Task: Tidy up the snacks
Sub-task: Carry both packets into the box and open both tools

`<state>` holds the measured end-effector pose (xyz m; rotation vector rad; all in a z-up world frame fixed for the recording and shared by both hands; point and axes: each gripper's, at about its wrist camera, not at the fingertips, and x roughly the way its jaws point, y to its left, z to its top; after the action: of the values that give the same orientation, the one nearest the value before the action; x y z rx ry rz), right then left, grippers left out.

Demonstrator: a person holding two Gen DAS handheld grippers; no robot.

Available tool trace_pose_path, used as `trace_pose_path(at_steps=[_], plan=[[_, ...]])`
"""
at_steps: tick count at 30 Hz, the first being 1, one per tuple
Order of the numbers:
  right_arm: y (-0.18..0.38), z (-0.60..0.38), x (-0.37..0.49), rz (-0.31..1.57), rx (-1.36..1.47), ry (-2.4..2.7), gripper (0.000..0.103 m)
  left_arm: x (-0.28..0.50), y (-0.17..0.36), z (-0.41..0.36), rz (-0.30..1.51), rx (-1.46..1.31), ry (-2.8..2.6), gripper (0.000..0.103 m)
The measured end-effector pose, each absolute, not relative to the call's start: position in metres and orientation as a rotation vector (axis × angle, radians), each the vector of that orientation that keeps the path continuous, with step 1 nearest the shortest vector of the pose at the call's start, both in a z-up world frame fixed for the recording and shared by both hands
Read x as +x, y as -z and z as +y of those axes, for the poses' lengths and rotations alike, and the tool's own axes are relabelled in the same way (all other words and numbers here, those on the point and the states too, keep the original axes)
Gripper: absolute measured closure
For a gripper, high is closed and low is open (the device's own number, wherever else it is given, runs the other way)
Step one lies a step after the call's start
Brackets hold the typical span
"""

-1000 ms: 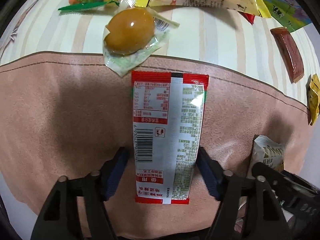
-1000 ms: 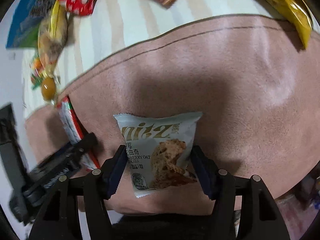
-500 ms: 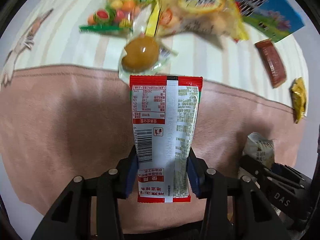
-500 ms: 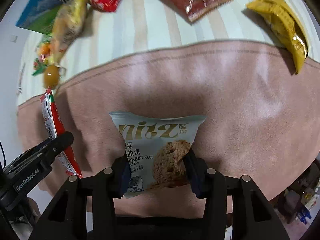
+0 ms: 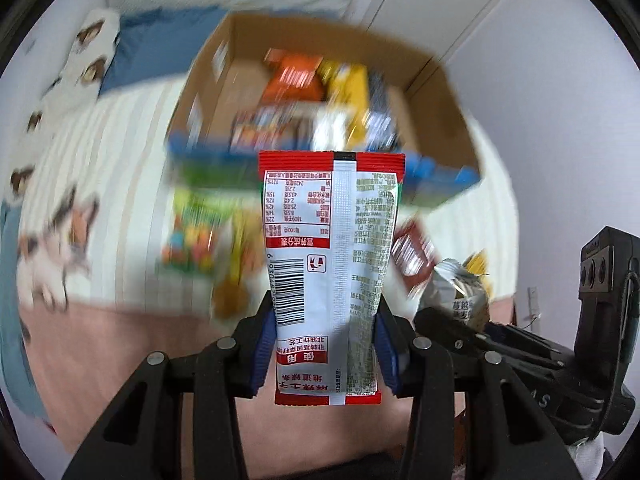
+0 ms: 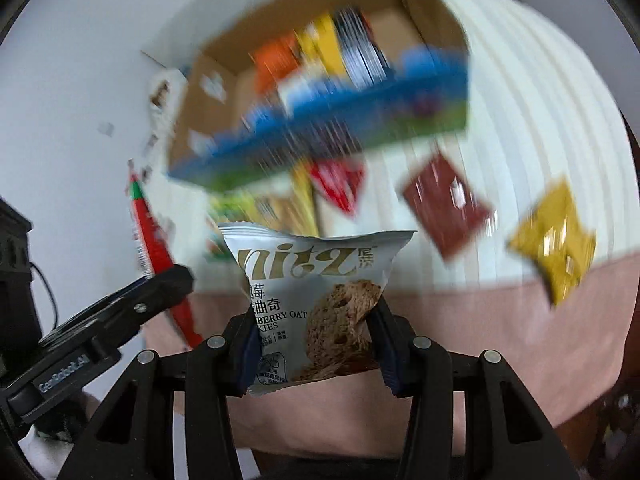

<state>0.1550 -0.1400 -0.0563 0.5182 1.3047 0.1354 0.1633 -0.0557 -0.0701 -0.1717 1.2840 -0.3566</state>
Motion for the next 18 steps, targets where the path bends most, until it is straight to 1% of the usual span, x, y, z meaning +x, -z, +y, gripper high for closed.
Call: trace_pose_path(at_steps=[1, 4, 8, 12, 14, 18], plan=[[0.046, -0.14, 0.167, 1.282, 0.515, -0.143, 0.053, 0.18, 0.055, -0.059, 1.258, -0.165, 0.364, 0.062], [0.013, -0.147, 0.206, 1.219, 0.467, -0.131, 0.053, 0.222, 0.033, -0.066, 1.212, -0.137, 0.369, 0.062], [-0.006, -0.162, 0.271, 1.187, 0.371, -0.058, 0.053, 0.288, 0.031, -0.078, 1.235, -0.084, 0.359, 0.061], [-0.002, -0.18, 0.334, 1.226, 0.298, 0.02, 0.052, 0.35, 0.054, -0.077, 1.292, -0.052, 0.31, 0.061], [0.006, -0.189, 0.362, 1.26, 0.277, 0.051, 0.053, 0.369, 0.068, -0.072, 1.314, -0.037, 0.285, 0.061], [0.028, -0.203, 0.415, 1.316, 0.236, 0.097, 0.052, 0.413, 0.107, -0.067, 1.394, -0.008, 0.236, 0.06]])
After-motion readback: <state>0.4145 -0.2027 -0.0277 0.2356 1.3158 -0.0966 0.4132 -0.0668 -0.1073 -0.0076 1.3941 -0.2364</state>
